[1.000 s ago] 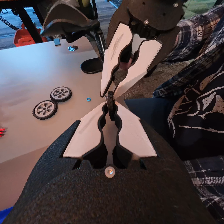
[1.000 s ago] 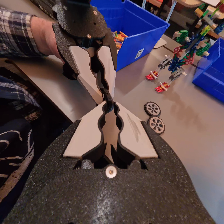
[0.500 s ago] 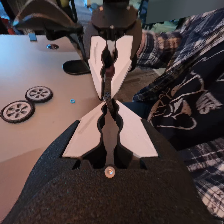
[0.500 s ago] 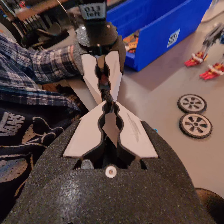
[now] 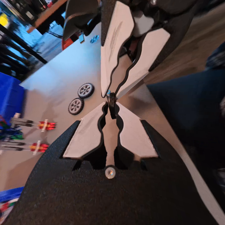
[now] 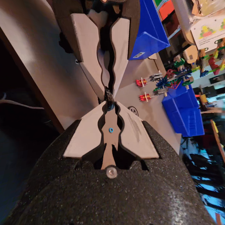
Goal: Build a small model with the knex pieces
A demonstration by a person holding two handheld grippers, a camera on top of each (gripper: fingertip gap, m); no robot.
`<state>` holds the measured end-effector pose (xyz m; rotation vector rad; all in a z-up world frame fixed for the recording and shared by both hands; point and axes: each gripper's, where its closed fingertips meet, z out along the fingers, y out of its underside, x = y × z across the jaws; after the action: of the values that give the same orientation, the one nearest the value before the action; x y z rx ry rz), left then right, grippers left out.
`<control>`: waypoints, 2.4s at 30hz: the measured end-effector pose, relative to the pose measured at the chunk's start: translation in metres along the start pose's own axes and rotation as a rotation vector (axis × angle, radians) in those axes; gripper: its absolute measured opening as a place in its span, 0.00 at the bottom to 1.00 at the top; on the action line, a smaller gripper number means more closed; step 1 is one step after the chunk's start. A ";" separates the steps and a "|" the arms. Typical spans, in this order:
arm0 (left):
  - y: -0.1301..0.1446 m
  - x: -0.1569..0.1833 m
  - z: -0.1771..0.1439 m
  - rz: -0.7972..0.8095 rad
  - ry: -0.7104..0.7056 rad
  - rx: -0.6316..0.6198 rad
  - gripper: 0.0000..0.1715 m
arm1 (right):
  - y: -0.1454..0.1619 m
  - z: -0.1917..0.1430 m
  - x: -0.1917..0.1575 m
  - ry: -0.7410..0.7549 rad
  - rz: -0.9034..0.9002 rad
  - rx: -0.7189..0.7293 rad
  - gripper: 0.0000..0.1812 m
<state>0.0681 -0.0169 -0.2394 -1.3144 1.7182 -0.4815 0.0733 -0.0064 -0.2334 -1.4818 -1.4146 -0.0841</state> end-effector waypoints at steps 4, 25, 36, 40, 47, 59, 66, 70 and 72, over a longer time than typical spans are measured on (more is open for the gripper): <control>0.014 0.000 0.007 0.218 -0.099 -0.103 0.04 | 0.011 0.008 -0.008 0.030 -0.073 -0.057 0.07; 0.032 0.018 -0.002 0.334 -0.143 -0.164 0.05 | 0.008 0.017 -0.040 -0.120 -0.134 -0.108 0.07; 0.030 0.011 -0.004 0.240 -0.109 -0.123 0.04 | 0.005 0.018 -0.032 -0.178 -0.145 -0.124 0.08; 0.029 0.009 -0.008 0.169 -0.075 -0.068 0.04 | 0.008 0.017 -0.026 -0.101 -0.088 -0.109 0.09; 0.030 0.006 -0.009 0.050 -0.040 -0.048 0.04 | 0.006 0.021 -0.023 -0.091 -0.091 -0.089 0.07; 0.034 0.004 -0.012 0.232 -0.170 -0.121 0.07 | 0.005 0.030 -0.031 -0.234 -0.195 -0.179 0.07; 0.036 0.007 -0.011 0.249 -0.149 -0.142 0.06 | 0.004 0.031 -0.034 -0.313 -0.211 -0.200 0.06; 0.037 0.008 -0.012 0.208 -0.126 -0.139 0.06 | 0.003 0.031 -0.035 -0.362 -0.208 -0.219 0.06; 0.036 0.006 -0.013 0.184 -0.126 -0.129 0.05 | 0.003 0.032 -0.034 -0.375 -0.193 -0.204 0.07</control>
<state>0.0369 -0.0122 -0.2621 -1.2340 1.7674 -0.1817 0.0471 -0.0076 -0.2714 -1.5796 -1.8982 -0.0747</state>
